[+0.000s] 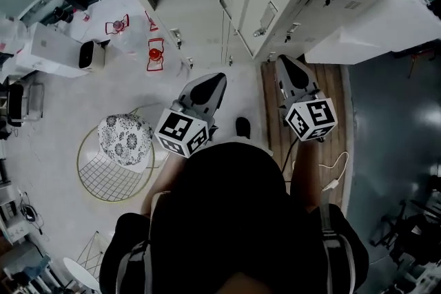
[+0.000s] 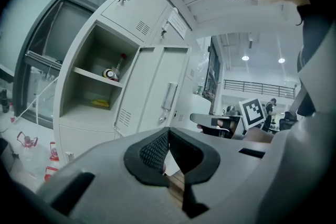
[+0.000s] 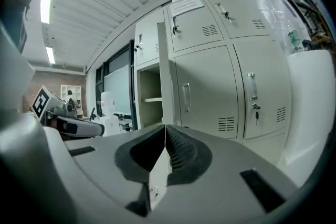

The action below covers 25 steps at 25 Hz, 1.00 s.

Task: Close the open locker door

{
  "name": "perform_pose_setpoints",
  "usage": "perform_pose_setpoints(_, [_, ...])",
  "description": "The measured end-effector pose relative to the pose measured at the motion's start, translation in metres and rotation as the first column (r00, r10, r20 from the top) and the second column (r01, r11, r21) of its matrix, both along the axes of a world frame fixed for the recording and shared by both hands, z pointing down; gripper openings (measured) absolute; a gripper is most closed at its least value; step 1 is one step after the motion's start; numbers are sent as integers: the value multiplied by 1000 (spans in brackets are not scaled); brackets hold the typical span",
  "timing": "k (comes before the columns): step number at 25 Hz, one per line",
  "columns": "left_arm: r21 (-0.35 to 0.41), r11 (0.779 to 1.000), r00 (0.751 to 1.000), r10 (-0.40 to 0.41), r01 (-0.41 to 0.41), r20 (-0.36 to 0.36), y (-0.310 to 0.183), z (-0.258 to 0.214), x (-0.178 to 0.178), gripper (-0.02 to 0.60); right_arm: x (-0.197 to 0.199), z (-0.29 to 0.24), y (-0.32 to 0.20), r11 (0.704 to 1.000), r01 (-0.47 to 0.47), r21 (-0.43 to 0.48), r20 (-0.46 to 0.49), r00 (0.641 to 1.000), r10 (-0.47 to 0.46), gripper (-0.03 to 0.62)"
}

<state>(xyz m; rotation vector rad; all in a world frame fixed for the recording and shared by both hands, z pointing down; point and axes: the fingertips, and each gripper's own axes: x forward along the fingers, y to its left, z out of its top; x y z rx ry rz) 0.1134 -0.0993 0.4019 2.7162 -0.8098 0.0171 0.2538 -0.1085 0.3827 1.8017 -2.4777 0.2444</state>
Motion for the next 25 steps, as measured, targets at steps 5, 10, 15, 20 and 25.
perform_pose_setpoints(5, [8,998,998,-69,69,-9,-6,-3,13,18,10,-5,-16,997,78,10,-9,997,-77,5])
perform_pose_setpoints(10, [7,991,991,-136,136,-9,-5,0,23,18,15,-3,-28,988,154,13,-16,988,-153,6])
perform_pose_setpoints(15, [1,979,979,-202,202,-1,-3,2,24,18,14,-5,-37,974,227,18,-17,974,-226,28])
perform_pose_setpoints(20, [-7,967,967,-254,254,7,-2,4,25,18,14,-5,-46,961,276,21,-16,961,-276,40])
perform_pose_setpoints(25, [-5,958,958,-287,287,13,-1,4,26,18,10,-6,-53,948,318,24,-24,948,-318,58])
